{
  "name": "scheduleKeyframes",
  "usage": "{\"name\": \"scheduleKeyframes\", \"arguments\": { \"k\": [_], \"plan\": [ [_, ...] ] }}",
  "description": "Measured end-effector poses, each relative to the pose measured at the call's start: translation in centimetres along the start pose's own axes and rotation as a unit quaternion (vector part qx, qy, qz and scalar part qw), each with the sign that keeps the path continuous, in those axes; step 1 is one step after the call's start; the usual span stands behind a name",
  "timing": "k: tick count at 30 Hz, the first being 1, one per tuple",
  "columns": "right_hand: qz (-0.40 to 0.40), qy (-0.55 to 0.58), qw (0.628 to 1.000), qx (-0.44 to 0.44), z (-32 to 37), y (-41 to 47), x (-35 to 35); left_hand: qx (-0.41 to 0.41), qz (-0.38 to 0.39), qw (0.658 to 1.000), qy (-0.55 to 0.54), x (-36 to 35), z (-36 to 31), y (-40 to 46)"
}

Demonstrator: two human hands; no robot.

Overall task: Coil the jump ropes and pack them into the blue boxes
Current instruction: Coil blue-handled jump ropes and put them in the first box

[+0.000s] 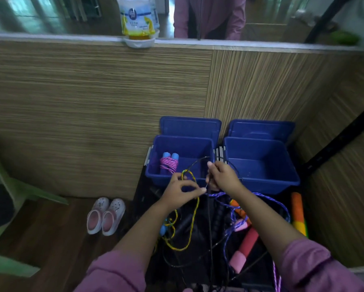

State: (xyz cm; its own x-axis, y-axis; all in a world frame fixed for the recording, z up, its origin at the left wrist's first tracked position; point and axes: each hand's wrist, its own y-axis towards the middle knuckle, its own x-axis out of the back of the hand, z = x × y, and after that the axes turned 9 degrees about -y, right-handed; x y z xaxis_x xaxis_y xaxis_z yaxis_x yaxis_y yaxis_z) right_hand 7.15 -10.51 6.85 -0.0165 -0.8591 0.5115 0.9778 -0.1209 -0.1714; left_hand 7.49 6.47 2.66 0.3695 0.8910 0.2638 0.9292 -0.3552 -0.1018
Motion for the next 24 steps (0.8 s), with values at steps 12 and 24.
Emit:
{"name": "scheduleKeyframes", "arguments": {
  "k": [12,24],
  "plan": [
    [0.048,0.181,0.982,-0.003,-2.0,-0.9,-1.3,0.058,0.0,0.998,0.021,-1.1,1.3,0.4],
    [0.268,-0.104,0.958,0.003,-8.0,-7.3,-4.3,0.073,-0.112,0.991,-0.033,0.4,1.4,1.8]
  ]
}}
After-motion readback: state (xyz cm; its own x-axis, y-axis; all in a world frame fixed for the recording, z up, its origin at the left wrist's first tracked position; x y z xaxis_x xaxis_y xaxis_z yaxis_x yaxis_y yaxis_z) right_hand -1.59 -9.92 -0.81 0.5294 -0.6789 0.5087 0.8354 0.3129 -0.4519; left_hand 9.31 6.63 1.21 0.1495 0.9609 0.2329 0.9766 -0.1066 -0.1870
